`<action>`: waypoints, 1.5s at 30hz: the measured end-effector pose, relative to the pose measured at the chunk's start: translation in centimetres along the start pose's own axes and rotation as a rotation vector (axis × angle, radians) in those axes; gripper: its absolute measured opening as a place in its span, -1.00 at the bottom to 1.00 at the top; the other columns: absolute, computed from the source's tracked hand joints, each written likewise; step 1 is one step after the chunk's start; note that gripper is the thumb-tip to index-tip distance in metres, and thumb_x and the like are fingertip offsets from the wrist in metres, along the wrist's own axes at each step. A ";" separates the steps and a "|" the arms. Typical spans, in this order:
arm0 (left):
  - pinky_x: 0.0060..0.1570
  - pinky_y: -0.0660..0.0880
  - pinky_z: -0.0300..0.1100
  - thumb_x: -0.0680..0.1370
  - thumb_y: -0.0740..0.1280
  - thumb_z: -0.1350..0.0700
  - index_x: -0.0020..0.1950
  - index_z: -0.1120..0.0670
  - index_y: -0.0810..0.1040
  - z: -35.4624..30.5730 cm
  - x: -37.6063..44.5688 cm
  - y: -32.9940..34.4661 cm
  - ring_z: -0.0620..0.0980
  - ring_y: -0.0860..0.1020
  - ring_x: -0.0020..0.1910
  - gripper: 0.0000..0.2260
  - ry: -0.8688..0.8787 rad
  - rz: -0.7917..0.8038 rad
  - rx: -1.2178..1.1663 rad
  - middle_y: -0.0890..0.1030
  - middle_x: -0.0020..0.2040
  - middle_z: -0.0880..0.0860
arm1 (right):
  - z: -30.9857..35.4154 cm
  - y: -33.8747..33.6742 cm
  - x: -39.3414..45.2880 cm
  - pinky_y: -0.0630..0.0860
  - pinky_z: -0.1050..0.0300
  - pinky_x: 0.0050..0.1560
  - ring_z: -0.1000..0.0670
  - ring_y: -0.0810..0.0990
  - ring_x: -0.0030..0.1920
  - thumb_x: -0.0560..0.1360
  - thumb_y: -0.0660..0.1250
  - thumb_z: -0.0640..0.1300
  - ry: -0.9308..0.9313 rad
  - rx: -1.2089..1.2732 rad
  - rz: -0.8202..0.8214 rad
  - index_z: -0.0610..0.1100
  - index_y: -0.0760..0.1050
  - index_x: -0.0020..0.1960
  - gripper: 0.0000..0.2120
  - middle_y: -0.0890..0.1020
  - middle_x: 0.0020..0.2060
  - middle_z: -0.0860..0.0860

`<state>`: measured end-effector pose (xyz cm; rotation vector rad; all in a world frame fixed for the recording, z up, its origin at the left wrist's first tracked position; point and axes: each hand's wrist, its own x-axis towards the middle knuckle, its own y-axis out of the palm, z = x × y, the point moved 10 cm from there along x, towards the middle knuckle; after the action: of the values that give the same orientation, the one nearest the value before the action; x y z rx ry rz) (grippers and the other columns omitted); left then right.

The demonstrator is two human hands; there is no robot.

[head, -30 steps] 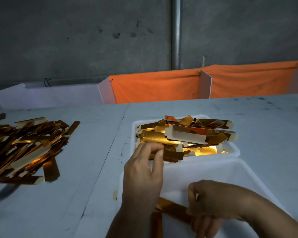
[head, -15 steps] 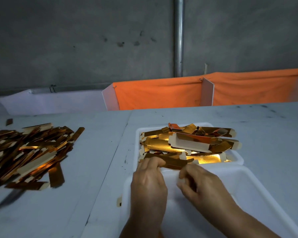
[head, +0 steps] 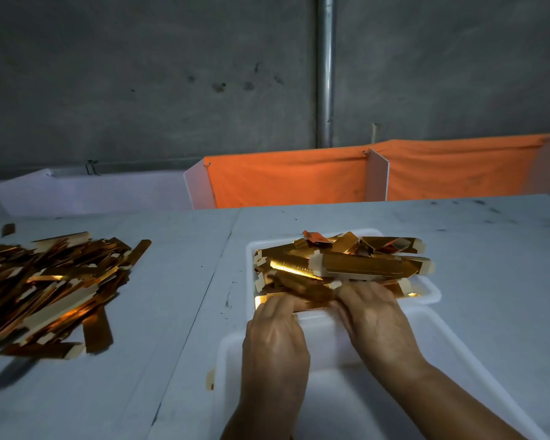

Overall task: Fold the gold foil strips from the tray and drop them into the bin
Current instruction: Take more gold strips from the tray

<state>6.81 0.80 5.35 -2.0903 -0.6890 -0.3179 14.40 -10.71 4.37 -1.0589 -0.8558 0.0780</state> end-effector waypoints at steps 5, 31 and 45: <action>0.01 0.20 -0.61 0.58 0.22 0.20 0.27 -0.04 0.48 -0.4 -0.4 -0.9 -0.17 0.42 0.16 -0.71 0.026 -0.121 -0.061 0.47 0.21 -0.11 | -3.6 -3.2 0.2 0.36 0.38 0.12 0.14 0.51 0.12 0.54 0.33 -0.21 0.233 0.464 -0.188 -0.08 0.60 -0.03 -0.91 0.60 0.08 0.15; 0.11 0.29 -0.52 0.45 -0.14 -0.35 0.46 -0.08 0.26 -6.2 -2.0 1.4 -0.31 0.31 0.21 -0.33 0.388 0.128 -0.165 0.42 0.30 -0.12 | -2.0 -1.8 -1.5 0.54 0.19 -0.45 -0.03 0.55 -0.45 0.07 0.62 0.24 0.446 1.649 0.537 -0.22 0.57 -0.15 -0.38 0.56 -0.37 -0.16; -0.27 0.59 -0.20 0.47 0.27 -0.06 0.13 0.17 0.63 -7.6 -1.8 0.0 -0.01 0.62 -0.12 -0.60 0.430 -0.059 0.143 0.64 -0.10 0.05 | -3.3 -1.9 -1.0 0.43 0.21 -0.43 -0.03 0.45 -0.51 0.49 0.25 -0.25 0.412 1.272 0.458 -0.19 0.54 0.02 -0.86 0.51 -0.47 -0.14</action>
<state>5.60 -6.01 8.91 -1.7868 -0.4978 -0.7060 15.22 -14.57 4.59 -0.0174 -0.0605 0.6713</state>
